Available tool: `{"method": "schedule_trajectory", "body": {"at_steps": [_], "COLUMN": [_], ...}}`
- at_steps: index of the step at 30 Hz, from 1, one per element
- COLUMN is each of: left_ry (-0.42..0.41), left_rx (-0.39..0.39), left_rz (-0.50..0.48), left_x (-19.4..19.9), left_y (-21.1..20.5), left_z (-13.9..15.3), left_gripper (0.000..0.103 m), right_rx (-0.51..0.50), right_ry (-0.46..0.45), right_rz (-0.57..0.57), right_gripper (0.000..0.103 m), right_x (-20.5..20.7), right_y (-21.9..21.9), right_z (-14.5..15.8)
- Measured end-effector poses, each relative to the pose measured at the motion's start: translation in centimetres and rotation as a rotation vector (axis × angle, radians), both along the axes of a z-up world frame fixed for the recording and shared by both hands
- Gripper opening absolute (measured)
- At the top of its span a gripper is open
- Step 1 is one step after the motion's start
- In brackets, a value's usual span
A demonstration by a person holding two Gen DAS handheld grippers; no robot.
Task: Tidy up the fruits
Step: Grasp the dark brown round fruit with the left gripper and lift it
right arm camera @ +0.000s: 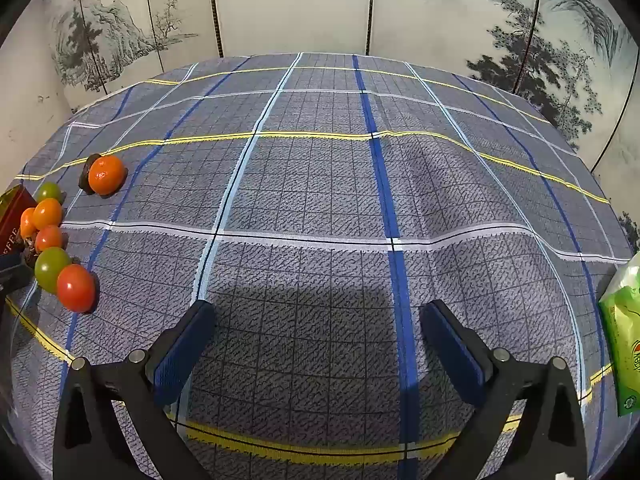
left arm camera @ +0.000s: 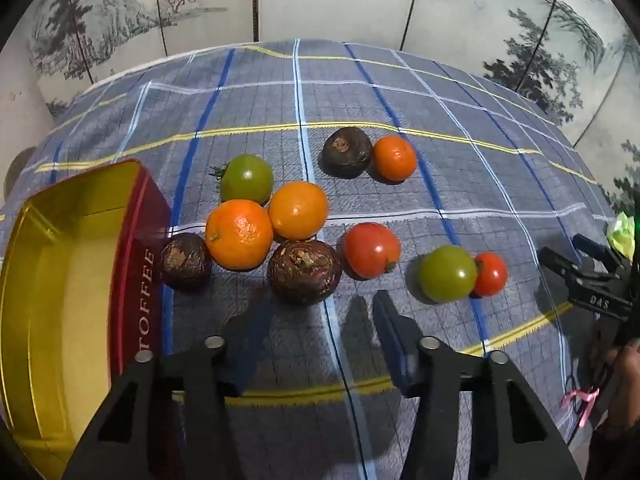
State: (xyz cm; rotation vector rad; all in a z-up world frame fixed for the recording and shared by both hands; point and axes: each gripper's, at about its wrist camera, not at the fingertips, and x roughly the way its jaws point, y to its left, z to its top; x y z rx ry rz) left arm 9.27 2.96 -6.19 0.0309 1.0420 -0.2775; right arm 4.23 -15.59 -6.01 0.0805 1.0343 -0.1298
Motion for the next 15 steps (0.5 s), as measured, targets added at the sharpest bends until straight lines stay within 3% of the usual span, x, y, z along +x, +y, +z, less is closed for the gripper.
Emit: {"method": "schedule_trajectory", "body": {"at_steps": [7,15], "left_ry": [0.04,0.01], "left_rx": [-0.026,-0.032], "left_rz": [0.037,0.038], "left_x": [1.7,2.2], "left_y": [0.6,0.5], "left_z": [-0.8,-0.9], "left_gripper": [0.047,0.042], "right_rx": [0.0,-0.001], "right_ry": [-0.001,-0.002], "right_rz": [0.0,0.0], "right_gripper": [0.103,0.103], "right_x": [0.0,0.0], "right_y": [0.0,0.0], "right_z": [0.0,0.0]}}
